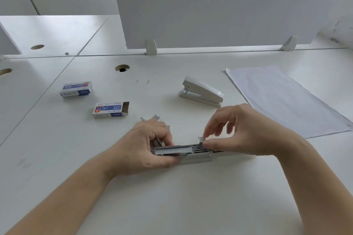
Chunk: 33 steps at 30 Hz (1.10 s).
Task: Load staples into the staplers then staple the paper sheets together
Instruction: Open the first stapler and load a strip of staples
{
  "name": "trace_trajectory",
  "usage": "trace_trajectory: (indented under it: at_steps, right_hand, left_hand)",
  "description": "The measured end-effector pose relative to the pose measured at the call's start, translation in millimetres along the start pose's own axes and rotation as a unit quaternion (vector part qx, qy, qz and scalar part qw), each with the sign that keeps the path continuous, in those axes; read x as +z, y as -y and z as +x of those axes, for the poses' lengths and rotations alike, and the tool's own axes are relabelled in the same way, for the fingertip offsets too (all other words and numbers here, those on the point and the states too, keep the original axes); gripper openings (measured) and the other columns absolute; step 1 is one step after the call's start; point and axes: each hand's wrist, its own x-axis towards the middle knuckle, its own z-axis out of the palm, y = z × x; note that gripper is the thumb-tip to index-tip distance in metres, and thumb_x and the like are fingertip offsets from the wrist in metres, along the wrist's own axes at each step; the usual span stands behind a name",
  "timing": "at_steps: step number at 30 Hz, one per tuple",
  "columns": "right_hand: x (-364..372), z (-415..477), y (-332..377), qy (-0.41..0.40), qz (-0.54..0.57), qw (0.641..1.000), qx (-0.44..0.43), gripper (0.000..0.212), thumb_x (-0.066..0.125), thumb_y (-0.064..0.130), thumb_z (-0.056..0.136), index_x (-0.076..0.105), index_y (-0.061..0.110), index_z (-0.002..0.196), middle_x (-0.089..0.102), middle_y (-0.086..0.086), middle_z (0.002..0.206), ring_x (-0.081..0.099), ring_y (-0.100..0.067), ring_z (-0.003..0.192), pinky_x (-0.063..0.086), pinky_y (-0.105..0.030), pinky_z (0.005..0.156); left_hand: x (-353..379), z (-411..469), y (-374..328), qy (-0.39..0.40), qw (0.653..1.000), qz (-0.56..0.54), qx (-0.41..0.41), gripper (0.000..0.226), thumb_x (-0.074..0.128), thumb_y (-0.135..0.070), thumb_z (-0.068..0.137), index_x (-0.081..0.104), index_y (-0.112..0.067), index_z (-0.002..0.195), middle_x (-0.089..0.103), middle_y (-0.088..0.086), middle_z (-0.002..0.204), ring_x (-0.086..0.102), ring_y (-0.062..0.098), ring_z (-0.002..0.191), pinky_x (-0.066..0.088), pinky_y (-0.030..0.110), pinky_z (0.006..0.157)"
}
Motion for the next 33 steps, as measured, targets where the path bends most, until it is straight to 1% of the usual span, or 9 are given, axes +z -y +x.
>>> trace_trajectory:
  at_steps: [2,8,12,16,20,22,26,31,33]
  right_hand:
    - [0.7,-1.5,3.5,0.007,-0.002,1.000,-0.005,0.014,0.080,0.050,0.073,0.076,0.038,0.081,0.071,0.015,0.086,0.067,0.001,0.088,0.054,-0.024,0.069]
    - [4.4,-2.1,9.0,0.006,-0.022,1.000,-0.020,0.012,0.079,0.049,0.075,0.077,0.039,0.082,0.069,0.015,0.087,0.067,0.000,0.085,0.057,-0.032,0.069]
    - [5.9,-2.5,9.1,0.002,-0.034,0.999,-0.021,0.012,0.078,0.051,0.075,0.077,0.042,0.083,0.068,0.017,0.086,0.066,0.001,0.086,0.055,-0.026,0.065]
    - [7.4,-2.8,9.5,0.003,-0.036,0.999,-0.023,0.013,0.078,0.051,0.075,0.077,0.042,0.084,0.068,0.018,0.086,0.066,0.002,0.086,0.055,-0.023,0.065]
    - [6.3,-3.9,8.0,0.008,-0.043,0.999,-0.020,0.025,0.078,0.053,0.073,0.077,0.042,0.095,0.068,0.019,0.087,0.065,0.003,0.088,0.054,-0.020,0.068]
    - [4.4,-5.3,7.6,0.002,-0.037,0.999,-0.022,0.027,0.078,0.054,0.073,0.077,0.041,0.097,0.069,0.020,0.087,0.066,0.004,0.089,0.056,-0.023,0.071]
    - [3.9,-6.3,9.3,0.001,-0.005,0.999,-0.034,0.008,0.076,0.042,0.079,0.078,0.042,0.087,0.070,0.019,0.089,0.068,-0.001,0.088,0.057,-0.035,0.071]
    - [6.9,-6.0,10.5,0.023,0.022,0.999,-0.031,0.011,0.078,0.028,0.081,0.081,0.038,0.084,0.071,0.018,0.089,0.069,-0.003,0.087,0.056,-0.019,0.071]
    - [6.2,-6.8,9.9,0.027,0.027,0.999,-0.025,0.012,0.078,0.028,0.081,0.082,0.038,0.084,0.071,0.019,0.090,0.070,-0.003,0.087,0.057,-0.022,0.072]
  left_hand:
    - [-0.4,-0.1,0.0,0.002,1.000,-0.005,0.000,0.025,0.080,-0.041,0.067,0.058,-0.028,0.066,0.060,-0.004,0.072,0.052,0.017,0.076,0.042,0.028,0.071]
    - [-0.5,0.8,-1.5,0.006,1.000,-0.010,-0.001,0.025,0.080,-0.041,0.067,0.057,-0.030,0.066,0.059,-0.002,0.073,0.052,0.018,0.076,0.043,0.027,0.067]
    - [-0.5,1.1,-2.7,0.004,1.000,-0.011,-0.005,0.030,0.084,-0.033,0.069,0.054,-0.034,0.064,0.058,-0.003,0.072,0.051,0.016,0.075,0.041,0.024,0.066]
    - [-1.6,1.0,-4.0,0.011,1.000,-0.012,-0.010,0.032,0.084,-0.031,0.069,0.053,-0.034,0.063,0.058,-0.003,0.072,0.051,0.017,0.075,0.042,0.028,0.066]
    - [-2.4,0.3,-4.4,0.017,1.000,-0.021,-0.013,0.031,0.084,-0.029,0.069,0.054,-0.034,0.063,0.058,-0.002,0.073,0.051,0.018,0.075,0.040,0.024,0.065]
    - [-2.5,0.2,-4.3,0.016,1.000,-0.023,-0.014,0.031,0.085,-0.029,0.069,0.054,-0.035,0.063,0.058,-0.003,0.074,0.052,0.018,0.076,0.041,0.023,0.065]
    - [-2.7,0.9,-4.3,0.017,1.000,-0.022,-0.014,0.031,0.085,-0.029,0.069,0.055,-0.033,0.063,0.058,-0.003,0.073,0.052,0.018,0.075,0.041,0.026,0.066]
    - [-3.5,1.0,-4.7,0.021,0.999,-0.027,-0.016,0.029,0.084,-0.031,0.068,0.055,-0.034,0.063,0.058,0.000,0.074,0.051,0.017,0.075,0.042,0.029,0.067]
    - [-3.7,1.3,-4.9,0.022,0.999,-0.030,-0.015,0.028,0.083,-0.032,0.068,0.055,-0.035,0.064,0.058,-0.001,0.074,0.050,0.016,0.075,0.042,0.029,0.067]
